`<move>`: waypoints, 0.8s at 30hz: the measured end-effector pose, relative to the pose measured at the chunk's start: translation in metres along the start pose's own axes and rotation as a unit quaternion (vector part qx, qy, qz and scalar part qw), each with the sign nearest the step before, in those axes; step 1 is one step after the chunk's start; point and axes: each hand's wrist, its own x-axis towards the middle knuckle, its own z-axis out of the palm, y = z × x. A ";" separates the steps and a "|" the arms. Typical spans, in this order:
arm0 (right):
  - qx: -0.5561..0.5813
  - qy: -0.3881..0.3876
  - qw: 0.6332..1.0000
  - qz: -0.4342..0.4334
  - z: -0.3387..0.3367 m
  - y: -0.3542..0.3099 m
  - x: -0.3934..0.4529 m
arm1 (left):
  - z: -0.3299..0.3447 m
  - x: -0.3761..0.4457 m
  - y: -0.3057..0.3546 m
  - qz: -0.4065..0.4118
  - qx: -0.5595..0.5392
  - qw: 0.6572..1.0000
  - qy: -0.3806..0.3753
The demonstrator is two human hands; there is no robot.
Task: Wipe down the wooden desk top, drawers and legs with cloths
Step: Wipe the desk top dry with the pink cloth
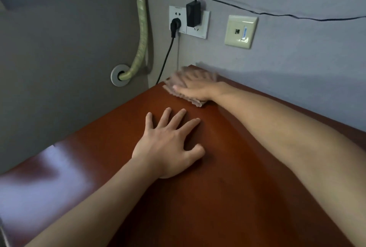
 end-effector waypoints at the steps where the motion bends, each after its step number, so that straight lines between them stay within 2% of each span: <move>1: -0.010 0.012 0.999 -0.040 0.001 -0.009 0.004 | 0.000 0.001 -0.001 0.000 -0.003 1.000 0.001; 2: -0.011 0.022 0.999 -0.042 0.001 -0.011 0.012 | 0.001 0.000 -0.002 0.001 -0.007 1.000 0.002; 3: 0.007 0.029 1.000 -0.004 -0.001 -0.008 0.019 | 0.001 0.000 -0.002 0.004 -0.010 1.000 0.002; 5: 0.048 0.028 0.990 0.127 -0.005 -0.001 0.035 | 0.001 0.002 -0.003 0.008 -0.016 1.000 0.004; 6: 0.054 0.023 0.985 0.164 -0.008 -0.004 0.039 | 0.000 0.002 -0.003 0.008 -0.019 1.000 0.005; 7: 0.057 0.016 0.984 0.166 -0.009 -0.013 0.040 | 0.000 0.002 -0.004 0.009 -0.026 1.000 0.007; 10: 0.036 0.002 0.999 0.011 0.001 -0.057 0.024 | 0.000 0.001 -0.006 0.002 -0.056 0.997 0.062; 12: 0.002 0.005 0.996 -0.088 0.011 -0.081 -0.006 | 0.001 0.000 -0.008 0.006 -0.074 0.981 0.181; 14: -0.025 0.013 0.990 -0.141 0.014 -0.097 -0.048 | 0.001 -0.003 -0.010 0.004 -0.087 0.946 0.312; 15: -0.033 0.016 0.986 -0.161 0.014 -0.102 -0.072 | 0.000 -0.006 -0.010 0.000 -0.096 0.929 0.356; 17: -0.031 0.026 0.973 -0.226 0.016 -0.106 -0.122 | -0.004 -0.013 -0.013 -0.021 -0.119 0.913 0.391; 19: -0.006 0.050 0.952 -0.300 0.020 -0.102 -0.163 | -0.004 -0.020 -0.027 -0.055 -0.125 0.919 0.369; 20: -0.008 0.052 0.950 -0.307 0.023 -0.093 -0.173 | -0.005 -0.023 -0.037 -0.068 -0.106 0.934 0.335; 22: -0.032 0.020 0.973 -0.228 0.024 -0.058 -0.162 | -0.004 -0.027 -0.060 -0.074 -0.030 0.975 0.207; 24: -0.039 0.006 0.996 -0.082 0.019 -0.016 -0.125 | -0.005 -0.028 -0.073 -0.063 0.002 0.995 0.082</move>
